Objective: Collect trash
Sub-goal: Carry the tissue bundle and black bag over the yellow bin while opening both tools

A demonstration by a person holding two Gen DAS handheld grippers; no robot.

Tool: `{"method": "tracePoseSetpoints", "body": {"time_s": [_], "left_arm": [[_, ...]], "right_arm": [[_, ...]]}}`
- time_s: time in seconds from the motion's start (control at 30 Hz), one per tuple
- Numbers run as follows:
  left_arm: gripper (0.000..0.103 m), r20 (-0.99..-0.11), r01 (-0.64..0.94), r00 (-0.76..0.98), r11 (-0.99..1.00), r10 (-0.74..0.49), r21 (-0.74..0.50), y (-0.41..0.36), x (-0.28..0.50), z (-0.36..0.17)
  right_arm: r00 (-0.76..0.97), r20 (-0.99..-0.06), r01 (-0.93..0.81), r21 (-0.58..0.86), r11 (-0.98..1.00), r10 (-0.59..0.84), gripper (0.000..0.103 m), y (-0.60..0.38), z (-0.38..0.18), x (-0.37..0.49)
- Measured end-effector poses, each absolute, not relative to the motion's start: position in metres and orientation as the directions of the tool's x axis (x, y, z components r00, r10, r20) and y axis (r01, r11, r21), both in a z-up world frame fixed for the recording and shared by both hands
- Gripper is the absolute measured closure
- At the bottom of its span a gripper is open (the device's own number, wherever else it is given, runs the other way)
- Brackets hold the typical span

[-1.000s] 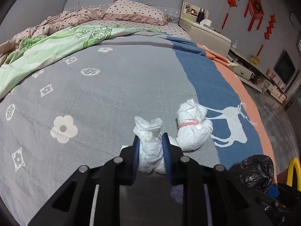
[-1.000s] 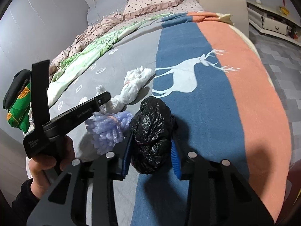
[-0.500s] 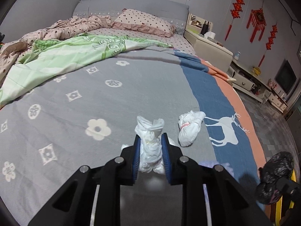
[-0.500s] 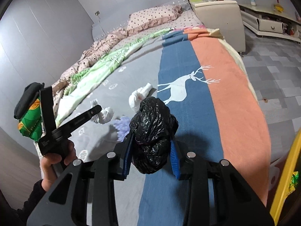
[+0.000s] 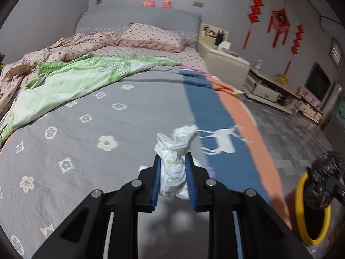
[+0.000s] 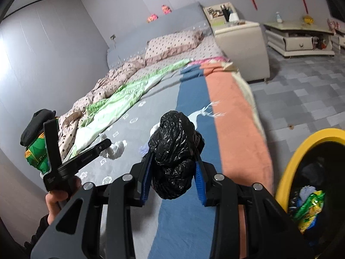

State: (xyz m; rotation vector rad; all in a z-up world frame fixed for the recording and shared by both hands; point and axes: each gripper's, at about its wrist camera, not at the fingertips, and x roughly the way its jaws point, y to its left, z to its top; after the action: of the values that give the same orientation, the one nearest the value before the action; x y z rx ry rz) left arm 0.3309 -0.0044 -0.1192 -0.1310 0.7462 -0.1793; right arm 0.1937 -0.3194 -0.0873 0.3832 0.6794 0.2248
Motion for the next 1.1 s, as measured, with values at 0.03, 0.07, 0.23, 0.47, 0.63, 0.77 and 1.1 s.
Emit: {"method": "tracePoseSetpoints", "body": {"time_s": [0.03, 0.07, 0.23, 0.47, 0.63, 0.77, 1.1], "left_arm": [[0.083, -0.656, 0.127, 0.722, 0.974, -0.220, -0.187, -0.009, 0.326, -0.115], [0.083, -0.647, 0.144, 0.725, 0.971, -0.235, -0.191, -0.016, 0.320, -0.109], [0.082, -0.603, 0.222, 0.739, 0.954, -0.300, -0.202, -0.049, 0.291, -0.082], [0.082, -0.546, 0.338, 0.741, 0.920, -0.390, -0.198, -0.098, 0.256, -0.047], [0.082, -0.525, 0.421, 0.720, 0.887, -0.455, -0.191, -0.137, 0.238, -0.033], [0.082, -0.519, 0.468, 0.702, 0.865, -0.487, -0.179, -0.164, 0.230, -0.028], [0.082, -0.528, 0.574, 0.643, 0.805, -0.555, -0.147, -0.229, 0.223, -0.026]], "right_arm": [[0.766, -0.560, -0.074, 0.413, 0.908, 0.316, 0.070, -0.324, -0.083, 0.187], [0.773, -0.553, -0.071, 0.413, 0.908, 0.311, 0.070, -0.329, -0.078, 0.181], [0.808, -0.512, -0.056, 0.425, 0.903, 0.291, 0.070, -0.355, -0.057, 0.157], [0.862, -0.453, -0.020, 0.418, 0.908, 0.227, 0.070, -0.398, -0.022, 0.115], [0.885, -0.438, 0.032, 0.392, 0.919, 0.156, 0.070, -0.430, -0.007, 0.093], [0.898, -0.429, 0.079, 0.383, 0.920, 0.101, 0.069, -0.459, 0.001, 0.078], [0.903, -0.429, 0.190, 0.364, 0.912, -0.017, 0.069, -0.517, 0.008, 0.045]]}}
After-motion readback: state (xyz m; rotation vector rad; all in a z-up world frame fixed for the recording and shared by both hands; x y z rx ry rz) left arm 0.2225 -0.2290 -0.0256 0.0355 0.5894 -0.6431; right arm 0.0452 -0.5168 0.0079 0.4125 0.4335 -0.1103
